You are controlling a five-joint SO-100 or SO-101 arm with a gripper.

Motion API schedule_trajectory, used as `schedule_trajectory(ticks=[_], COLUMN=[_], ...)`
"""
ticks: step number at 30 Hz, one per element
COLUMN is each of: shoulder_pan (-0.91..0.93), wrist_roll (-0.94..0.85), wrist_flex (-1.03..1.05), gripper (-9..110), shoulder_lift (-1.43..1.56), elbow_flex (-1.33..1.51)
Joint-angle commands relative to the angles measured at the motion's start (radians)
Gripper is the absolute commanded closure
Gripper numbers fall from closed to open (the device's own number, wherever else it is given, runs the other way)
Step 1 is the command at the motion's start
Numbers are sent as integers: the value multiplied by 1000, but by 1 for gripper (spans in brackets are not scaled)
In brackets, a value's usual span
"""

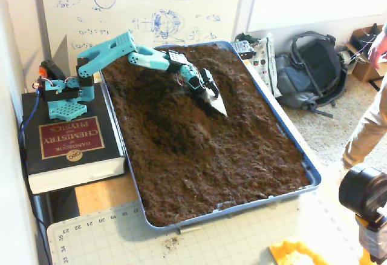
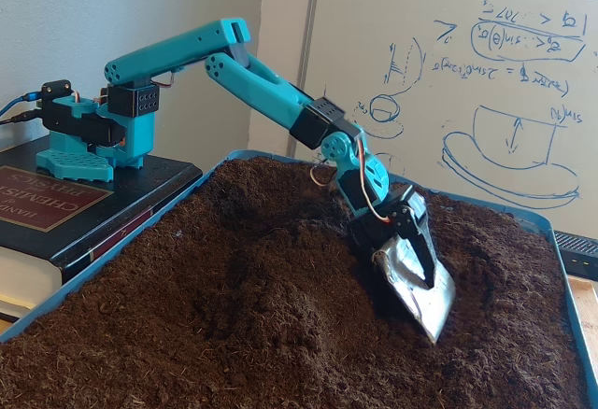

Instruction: Build a berm.

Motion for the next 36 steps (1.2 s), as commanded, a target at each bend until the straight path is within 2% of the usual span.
schedule_trajectory(ticks=[1, 7, 16, 22, 30, 33, 36], shoulder_pan=[-15, -15, -17, -17, -28, -28, -34], wrist_roll=[5, 6, 8, 8, 15, 49, 72], wrist_flex=[98, 166, 420, 492, 468, 345, 132], gripper=[101, 101, 101, 101, 101, 101, 101], shoulder_lift=[25, 46, 137, 202, 356, 397, 407], elbow_flex=[0, 2, 2, 0, -23, -23, -18])
